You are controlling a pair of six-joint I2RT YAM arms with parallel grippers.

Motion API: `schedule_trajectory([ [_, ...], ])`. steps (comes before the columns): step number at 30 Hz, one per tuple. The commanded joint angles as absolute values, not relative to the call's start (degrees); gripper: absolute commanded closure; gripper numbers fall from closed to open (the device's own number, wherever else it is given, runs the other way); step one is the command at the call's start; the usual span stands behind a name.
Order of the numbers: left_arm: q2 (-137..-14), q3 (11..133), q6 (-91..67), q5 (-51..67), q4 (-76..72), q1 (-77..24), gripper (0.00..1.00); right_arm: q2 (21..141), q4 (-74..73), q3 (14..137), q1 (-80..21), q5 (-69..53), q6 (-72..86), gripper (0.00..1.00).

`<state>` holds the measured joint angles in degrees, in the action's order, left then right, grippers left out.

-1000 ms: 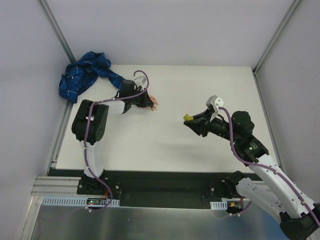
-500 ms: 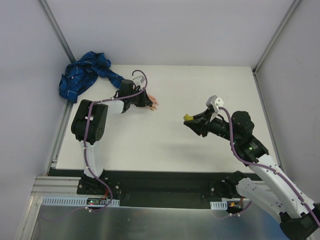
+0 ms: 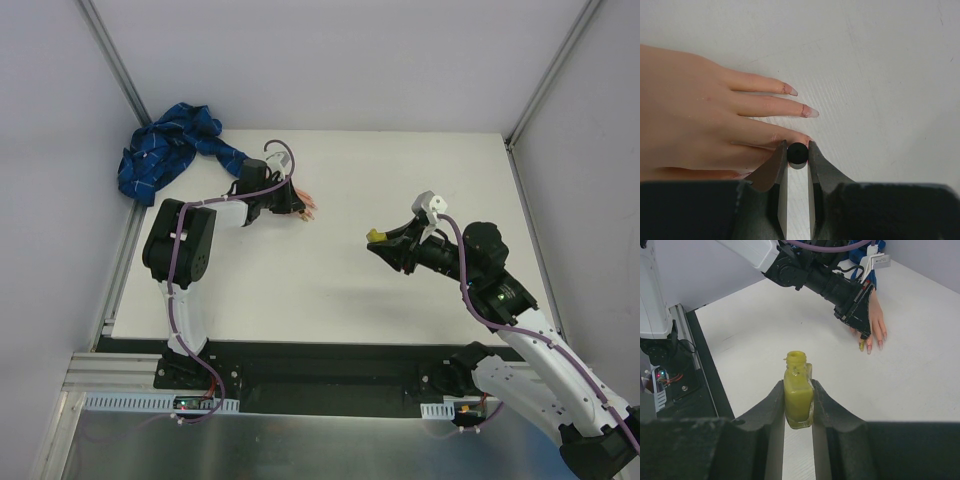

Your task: Paint the nails

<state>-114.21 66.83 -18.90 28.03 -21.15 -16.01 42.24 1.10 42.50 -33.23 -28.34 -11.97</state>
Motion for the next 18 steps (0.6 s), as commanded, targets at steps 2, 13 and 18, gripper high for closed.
schedule_trajectory([
  [2, -113.7, 68.2, -18.8, 28.6, -22.9, -15.2, 1.0, 41.6, 5.0, 43.1, -33.0, -29.8, -11.2, 1.0],
  [13, -113.1, 68.3, -18.2, 28.4, -22.3, -14.8, 1.0, 41.5, 5.1, 43.0, -33.0, -29.8, -11.2, 1.0],
  [18, -112.9, 68.3, -18.2, 28.5, -22.1, -14.7, 1.0, 41.5, 5.1, 43.0, -33.0, -29.8, -11.2, 1.0],
])
